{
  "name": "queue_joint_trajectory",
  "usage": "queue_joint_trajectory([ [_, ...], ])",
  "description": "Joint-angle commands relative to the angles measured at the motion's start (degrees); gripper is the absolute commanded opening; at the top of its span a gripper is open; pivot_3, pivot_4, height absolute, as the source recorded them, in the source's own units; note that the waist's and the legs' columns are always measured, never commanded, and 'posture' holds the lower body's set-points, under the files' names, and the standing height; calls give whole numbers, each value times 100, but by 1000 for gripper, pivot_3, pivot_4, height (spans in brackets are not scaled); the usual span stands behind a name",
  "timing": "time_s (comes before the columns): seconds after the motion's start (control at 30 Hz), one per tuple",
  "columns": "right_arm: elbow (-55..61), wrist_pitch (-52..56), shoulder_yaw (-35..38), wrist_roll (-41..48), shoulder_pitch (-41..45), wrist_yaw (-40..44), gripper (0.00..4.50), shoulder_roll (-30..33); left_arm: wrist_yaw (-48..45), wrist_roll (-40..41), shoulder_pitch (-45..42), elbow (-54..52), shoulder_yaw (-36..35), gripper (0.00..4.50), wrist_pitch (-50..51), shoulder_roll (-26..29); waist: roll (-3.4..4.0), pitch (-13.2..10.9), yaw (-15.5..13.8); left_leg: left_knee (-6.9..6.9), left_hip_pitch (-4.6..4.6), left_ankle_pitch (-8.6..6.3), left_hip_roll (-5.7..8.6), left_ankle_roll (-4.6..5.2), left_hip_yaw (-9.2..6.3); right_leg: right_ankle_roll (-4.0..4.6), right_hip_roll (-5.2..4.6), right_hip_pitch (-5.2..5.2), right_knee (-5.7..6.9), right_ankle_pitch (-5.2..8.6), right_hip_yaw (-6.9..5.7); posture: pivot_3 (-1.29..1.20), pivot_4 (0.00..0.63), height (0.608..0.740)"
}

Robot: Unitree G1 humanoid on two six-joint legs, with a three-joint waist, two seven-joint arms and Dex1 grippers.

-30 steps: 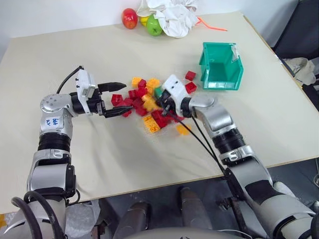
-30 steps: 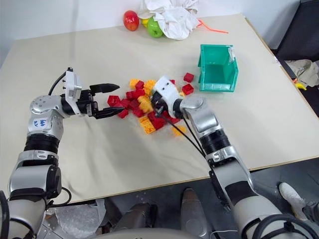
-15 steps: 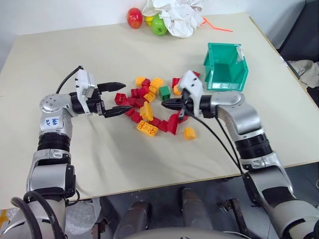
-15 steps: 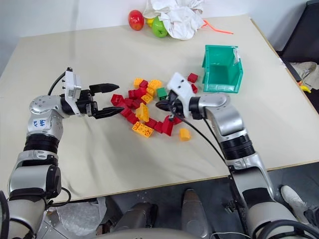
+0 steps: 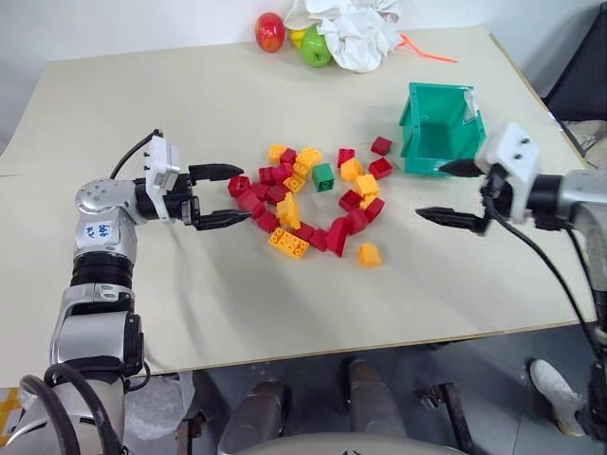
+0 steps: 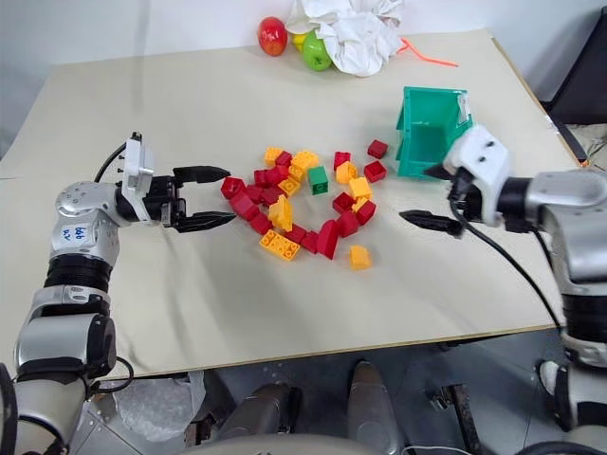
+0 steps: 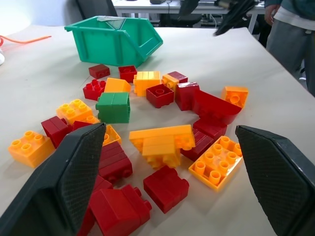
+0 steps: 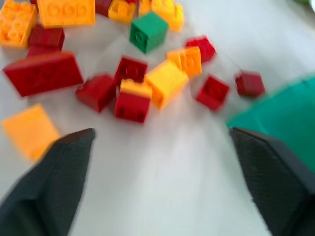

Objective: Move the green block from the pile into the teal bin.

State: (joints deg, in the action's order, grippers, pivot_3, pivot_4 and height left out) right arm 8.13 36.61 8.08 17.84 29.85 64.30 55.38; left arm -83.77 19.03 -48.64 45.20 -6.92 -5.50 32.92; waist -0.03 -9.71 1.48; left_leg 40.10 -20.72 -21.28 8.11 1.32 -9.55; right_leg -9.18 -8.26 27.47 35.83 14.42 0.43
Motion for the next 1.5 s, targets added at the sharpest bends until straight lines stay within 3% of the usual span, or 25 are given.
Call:
queue_joint_trajectory([
  [0.03,721,467,812,590,-348,66,4476,304,-42,97,-16,-118,-114,4500,-4,110,0,0,-1,1,0,0,-1,0,2,-2,0,-1,-1,-1,1,0,150,740],
  [0.23,1437,1178,1635,1275,-1061,-28,4476,519,-54,95,-30,-71,-122,4500,-7,112,-1,-1,-44,8,0,1,-1,2,6,-8,-2,-4,-1,-5,3,0,150,740],
  [0.4,1726,1401,1662,1491,-1189,-362,4476,505,-48,75,-74,-13,-127,4500,-33,104,-1,-1,-119,9,0,2,-2,4,13,-11,-1,-5,-6,-14,6,0,150,740],
  [0.47,1780,1659,1059,1406,-641,-1099,4476,30,0,78,-97,-12,-144,4500,-66,75,-2,-1,-145,9,0,3,-2,5,16,-12,-1,-6,-13,-18,7,0,150,740],
  [0.57,1239,1629,-466,662,467,-2267,4476,-1296,21,89,-68,-73,-152,4500,-97,5,-28,2,-45,8,13,4,-22,5,45,2,6,-12,-28,-44,8,0,150,740],
  [0.7,57,1295,-1219,-39,1336,-3168,4476,-2535,44,63,-92,-81,-149,4500,-131,-74,-26,1,-43,1,18,15,-28,2,62,9,9,-9,-33,-67,9,0,150,740],
  [0.93,-2245,333,-1563,-787,2260,-4150,4476,-3968,158,49,-140,-96,-172,4500,-184,-95,-26,3,37,0,11,14,-6,22,58,14,-7,2,-31,-71,-14,0,150,740],
  [1.07,-3257,-272,-1565,-967,2594,-4287,4476,-4531,178,50,-174,-111,-176,4500,-192,-48,-26,3,129,-7,11,13,-9,22,60,14,-8,10,-30,-71,-20,0,150,740],
  [1.5,-5086,-1291,-1481,-1350,3096,-4489,4476,-5139,235,26,-228,-76,-168,4500,-249,-16,-23,4,326,-2,12,13,-11,22,58,14,-7,10,-22,-71,-21,0,150,740],
])
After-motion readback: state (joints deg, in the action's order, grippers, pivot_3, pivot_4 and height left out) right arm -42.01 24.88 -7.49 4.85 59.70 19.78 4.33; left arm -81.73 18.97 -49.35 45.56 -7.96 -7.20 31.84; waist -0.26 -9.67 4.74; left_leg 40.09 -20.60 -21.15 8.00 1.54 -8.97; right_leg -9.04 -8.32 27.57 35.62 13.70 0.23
